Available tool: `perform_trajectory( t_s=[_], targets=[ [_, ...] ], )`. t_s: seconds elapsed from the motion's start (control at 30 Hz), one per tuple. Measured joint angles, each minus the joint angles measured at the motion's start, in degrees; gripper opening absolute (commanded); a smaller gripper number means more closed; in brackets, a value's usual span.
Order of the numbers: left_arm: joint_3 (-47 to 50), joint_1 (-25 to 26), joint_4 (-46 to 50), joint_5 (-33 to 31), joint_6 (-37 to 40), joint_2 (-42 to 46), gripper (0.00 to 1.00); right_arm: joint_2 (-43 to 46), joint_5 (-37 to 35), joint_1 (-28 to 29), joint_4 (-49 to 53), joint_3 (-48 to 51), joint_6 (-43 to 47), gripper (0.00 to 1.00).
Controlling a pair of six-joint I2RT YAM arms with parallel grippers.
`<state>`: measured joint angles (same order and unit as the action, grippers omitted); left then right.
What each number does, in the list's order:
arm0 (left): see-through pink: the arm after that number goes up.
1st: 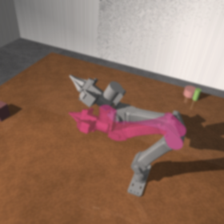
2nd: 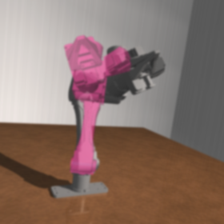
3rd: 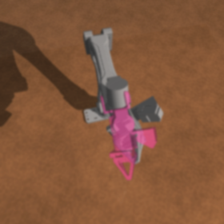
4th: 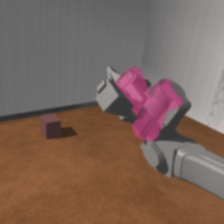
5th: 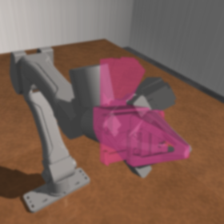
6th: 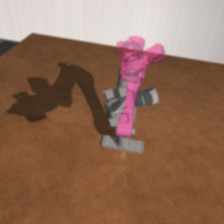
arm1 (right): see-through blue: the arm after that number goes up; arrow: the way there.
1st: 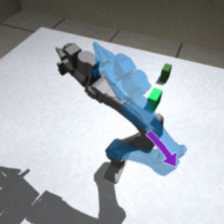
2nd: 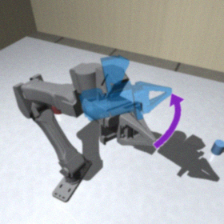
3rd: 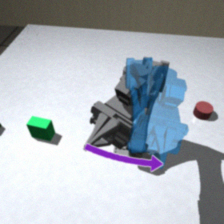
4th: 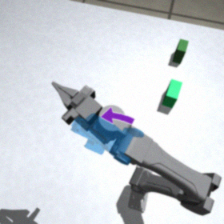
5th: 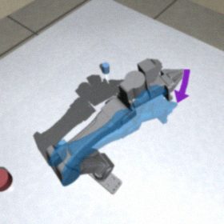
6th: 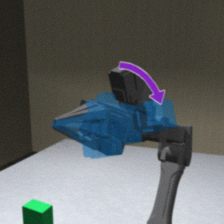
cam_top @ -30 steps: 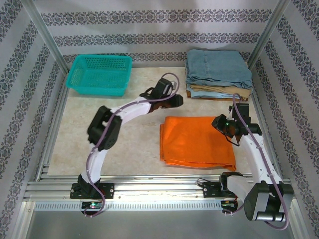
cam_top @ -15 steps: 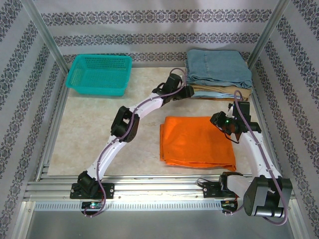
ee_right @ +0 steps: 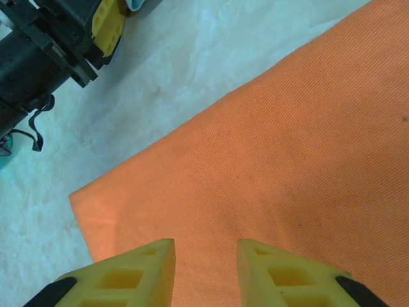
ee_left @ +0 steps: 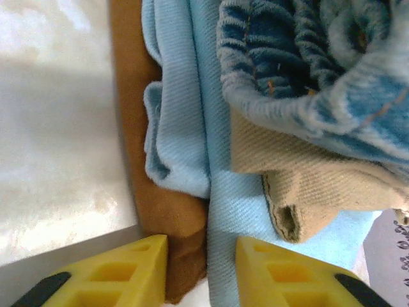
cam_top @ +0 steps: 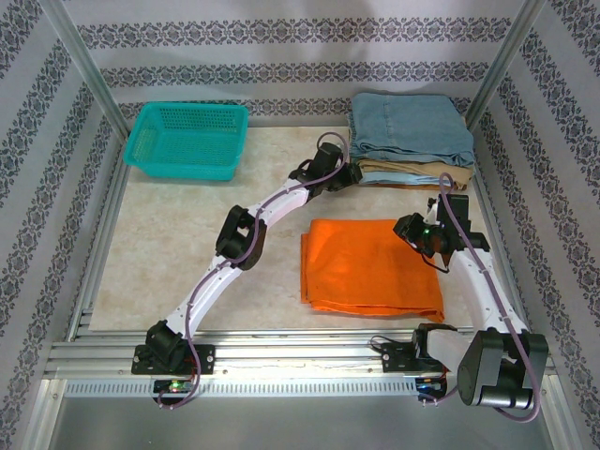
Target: Fold and stack the trousers
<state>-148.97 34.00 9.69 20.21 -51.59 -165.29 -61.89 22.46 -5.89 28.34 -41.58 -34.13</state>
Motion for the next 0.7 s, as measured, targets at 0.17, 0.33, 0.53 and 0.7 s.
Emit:
perform_trajectory(
  t_s=[0.17,0.33,0.53,0.7],
  targets=[
    [-3.1,-0.4,-1.3,0.8,-1.6,-2.8,0.00,0.0,0.6,-0.1,-0.1,0.0,0.0,0.33],
    [-3.0,-0.5,-1.6,1.4,-1.1,-2.9,0.00,0.0,0.9,-0.8,-0.6,0.5,0.0,0.33],
    [19.3,-0.3,-9.1,-1.3,2.2,9.6,0.00,0.1,1.0,-0.8,-0.8,0.7,0.0,0.33],
    [36.9,-0.5,-14.3,-2.8,3.9,20.0,0.00,0.3,1.0,-0.8,-1.3,0.9,0.0,0.33]
  ],
)
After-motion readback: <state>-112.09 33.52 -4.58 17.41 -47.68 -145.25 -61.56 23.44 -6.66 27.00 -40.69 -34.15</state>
